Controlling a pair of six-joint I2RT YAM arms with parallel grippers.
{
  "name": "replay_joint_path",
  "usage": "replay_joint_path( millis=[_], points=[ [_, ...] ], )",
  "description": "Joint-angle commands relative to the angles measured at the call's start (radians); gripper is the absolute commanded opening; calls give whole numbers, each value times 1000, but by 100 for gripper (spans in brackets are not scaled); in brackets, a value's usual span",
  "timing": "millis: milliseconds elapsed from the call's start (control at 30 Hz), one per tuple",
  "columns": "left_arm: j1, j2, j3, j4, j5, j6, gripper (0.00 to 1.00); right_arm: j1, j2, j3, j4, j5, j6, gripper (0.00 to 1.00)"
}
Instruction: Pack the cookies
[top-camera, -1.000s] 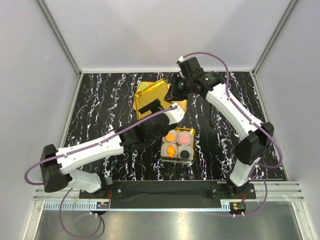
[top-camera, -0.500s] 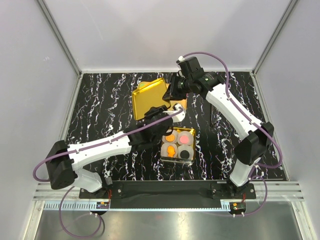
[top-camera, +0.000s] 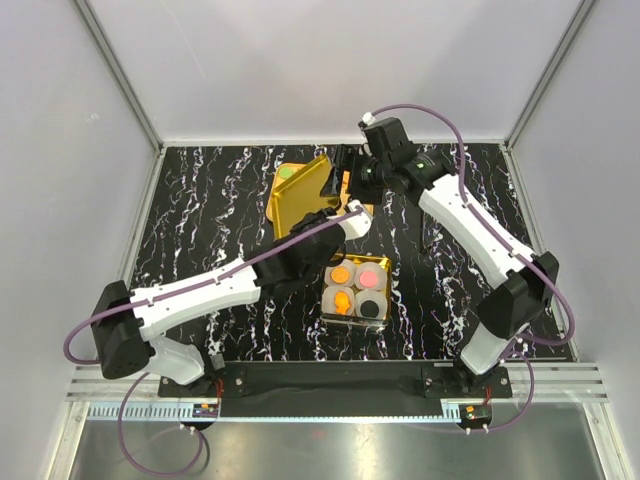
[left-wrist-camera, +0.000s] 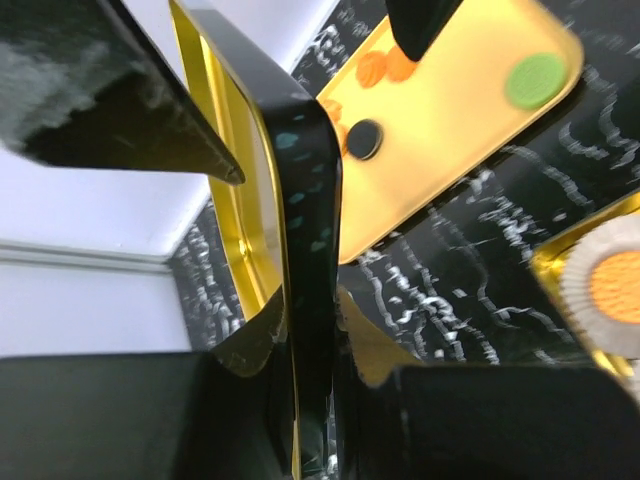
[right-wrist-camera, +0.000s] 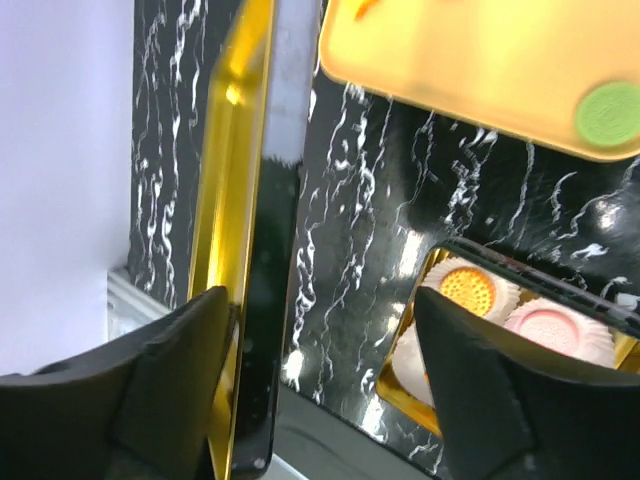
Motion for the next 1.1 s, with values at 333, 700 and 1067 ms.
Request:
replay_joint_path(
  millis=[333,700,1067],
  points=[
    [73,-62,213,-193,503,-435,0,-106,-297,-42,175,311,-63,100],
    [470,-214,-179,630,1487,-1355,0,-149,-455,-413,295,221,-91,100],
    [501,68,-552,1658,1591,-2004,0,-149,-594,-790,444,205,-56,98]
  ],
)
